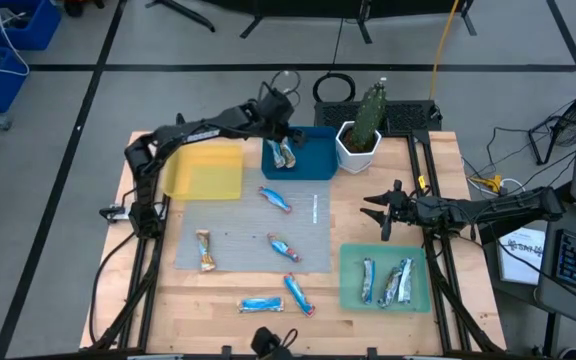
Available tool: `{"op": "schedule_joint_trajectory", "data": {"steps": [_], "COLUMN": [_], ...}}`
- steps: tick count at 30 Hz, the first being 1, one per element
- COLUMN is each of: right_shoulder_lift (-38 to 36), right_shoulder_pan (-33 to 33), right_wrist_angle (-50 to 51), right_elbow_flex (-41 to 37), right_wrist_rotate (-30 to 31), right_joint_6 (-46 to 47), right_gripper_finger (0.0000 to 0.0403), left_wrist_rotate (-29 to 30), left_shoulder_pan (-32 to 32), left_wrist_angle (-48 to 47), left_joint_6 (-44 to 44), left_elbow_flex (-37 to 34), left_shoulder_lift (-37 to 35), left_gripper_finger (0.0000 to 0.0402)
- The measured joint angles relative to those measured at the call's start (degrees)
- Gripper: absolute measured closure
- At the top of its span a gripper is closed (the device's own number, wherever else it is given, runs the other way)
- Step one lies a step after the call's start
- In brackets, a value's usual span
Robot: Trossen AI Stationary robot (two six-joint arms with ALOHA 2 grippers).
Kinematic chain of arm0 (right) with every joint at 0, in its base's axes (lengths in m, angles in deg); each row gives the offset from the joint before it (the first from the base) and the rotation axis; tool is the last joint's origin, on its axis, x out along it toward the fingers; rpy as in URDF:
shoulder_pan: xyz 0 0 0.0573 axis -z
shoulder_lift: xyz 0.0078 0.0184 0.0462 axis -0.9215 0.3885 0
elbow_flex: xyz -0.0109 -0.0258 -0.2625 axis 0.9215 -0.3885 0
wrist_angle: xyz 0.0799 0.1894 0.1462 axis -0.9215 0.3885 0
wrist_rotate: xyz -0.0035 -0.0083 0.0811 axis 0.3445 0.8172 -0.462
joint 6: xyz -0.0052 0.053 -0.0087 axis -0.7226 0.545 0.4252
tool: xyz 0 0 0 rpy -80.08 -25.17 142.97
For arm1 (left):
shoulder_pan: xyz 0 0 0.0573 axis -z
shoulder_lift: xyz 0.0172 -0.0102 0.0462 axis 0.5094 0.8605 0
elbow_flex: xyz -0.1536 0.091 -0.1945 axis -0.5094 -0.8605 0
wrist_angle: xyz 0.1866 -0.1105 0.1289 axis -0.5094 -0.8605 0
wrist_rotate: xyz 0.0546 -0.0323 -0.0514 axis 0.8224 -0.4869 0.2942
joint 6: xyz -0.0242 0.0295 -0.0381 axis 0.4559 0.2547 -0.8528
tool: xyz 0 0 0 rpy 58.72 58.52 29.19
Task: Pick and place Granola Bars by type
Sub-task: Put the yellow granola bar into the blue bin
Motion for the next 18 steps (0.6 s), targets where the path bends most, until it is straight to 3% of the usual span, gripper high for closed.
{"op": "schedule_joint_trajectory", "data": {"steps": [18], "right_shoulder_lift": [0.02], "right_shoulder_pan": [0.00], "right_wrist_angle": [0.00], "right_elbow_flex": [0.01], "right_wrist_rotate": [-0.01], "right_joint_6": [0.00], "right_gripper_finger": [0.0245], "left_wrist_rotate": [-3.02], "left_shoulder_pan": [2.66], "left_wrist_angle": [-6.26], "left_joint_6": [22.57], "left_elbow_flex": [0.00], "left_shoulder_lift": [-17.13], "left_gripper_finger": [0.0036]}}
